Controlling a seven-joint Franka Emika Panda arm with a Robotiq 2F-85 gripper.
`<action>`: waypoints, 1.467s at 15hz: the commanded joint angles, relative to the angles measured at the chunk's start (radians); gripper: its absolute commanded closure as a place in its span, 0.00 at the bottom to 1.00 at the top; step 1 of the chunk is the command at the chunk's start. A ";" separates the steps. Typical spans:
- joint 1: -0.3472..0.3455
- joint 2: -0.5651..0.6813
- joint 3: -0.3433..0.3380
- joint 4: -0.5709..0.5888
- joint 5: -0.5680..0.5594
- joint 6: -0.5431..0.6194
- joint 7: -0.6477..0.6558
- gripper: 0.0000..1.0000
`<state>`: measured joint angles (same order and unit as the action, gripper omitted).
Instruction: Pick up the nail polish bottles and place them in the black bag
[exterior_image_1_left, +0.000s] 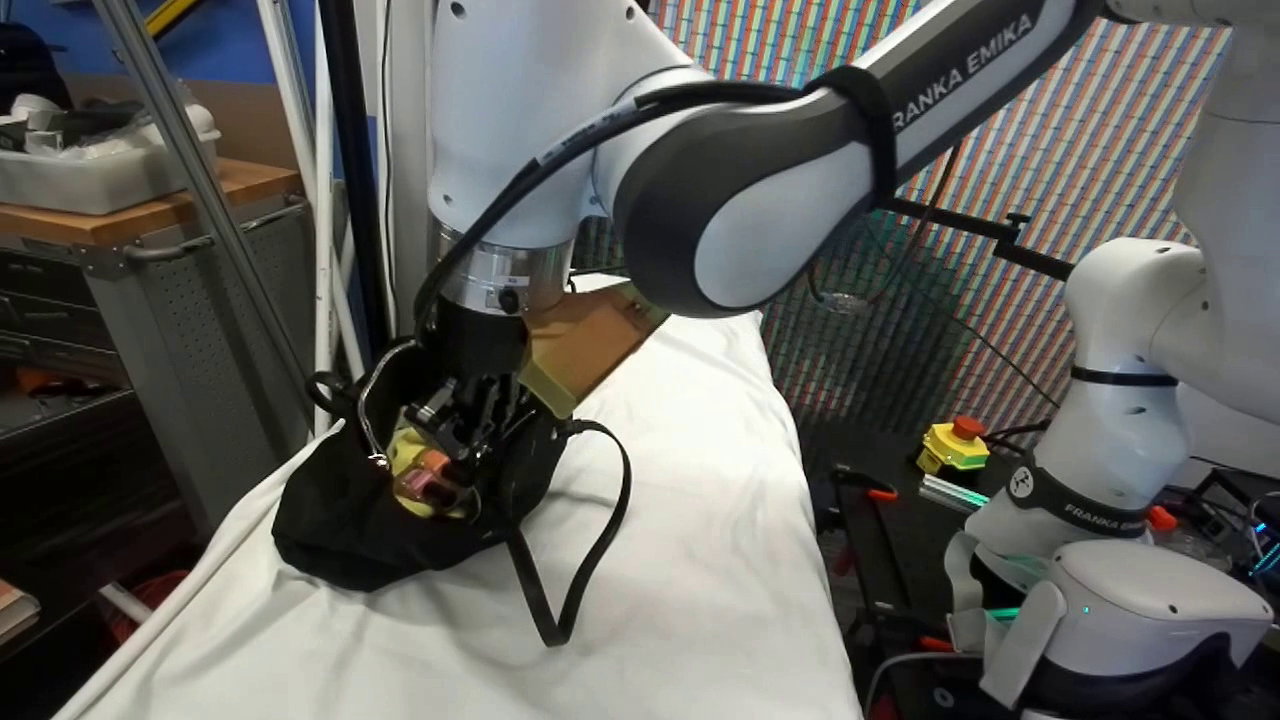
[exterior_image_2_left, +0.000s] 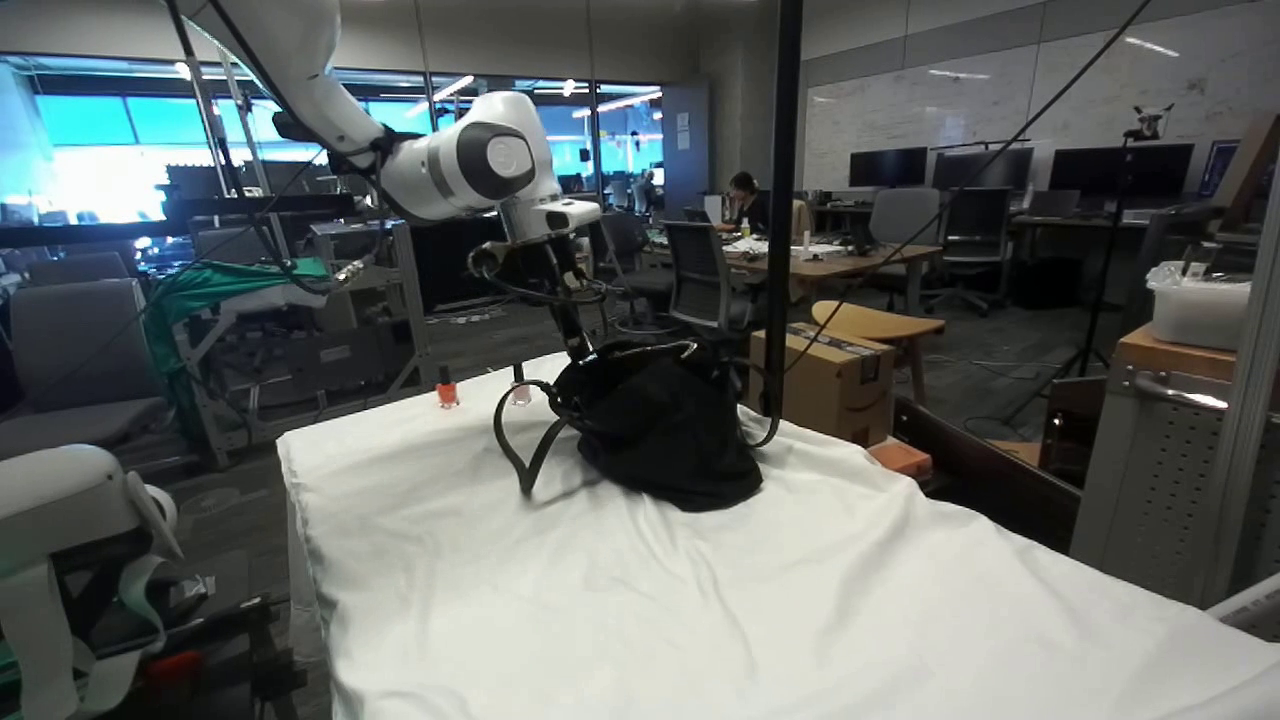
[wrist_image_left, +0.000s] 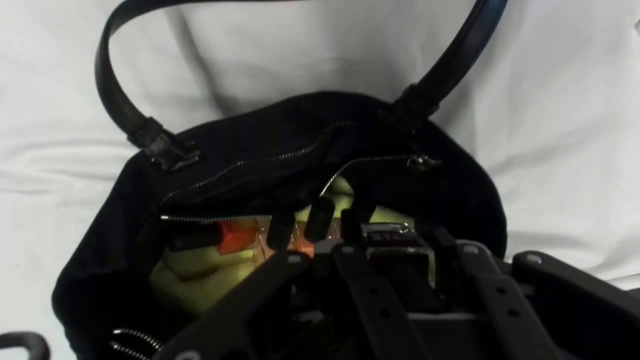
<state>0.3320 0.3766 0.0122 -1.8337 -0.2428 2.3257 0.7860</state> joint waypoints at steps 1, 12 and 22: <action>-0.016 0.084 -0.024 0.126 -0.036 -0.015 0.023 0.85; -0.026 0.252 -0.096 0.331 -0.017 -0.032 0.030 0.15; 0.050 0.130 -0.105 0.146 -0.058 -0.014 0.176 0.00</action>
<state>0.3300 0.5872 -0.0776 -1.5873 -0.2574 2.2996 0.8575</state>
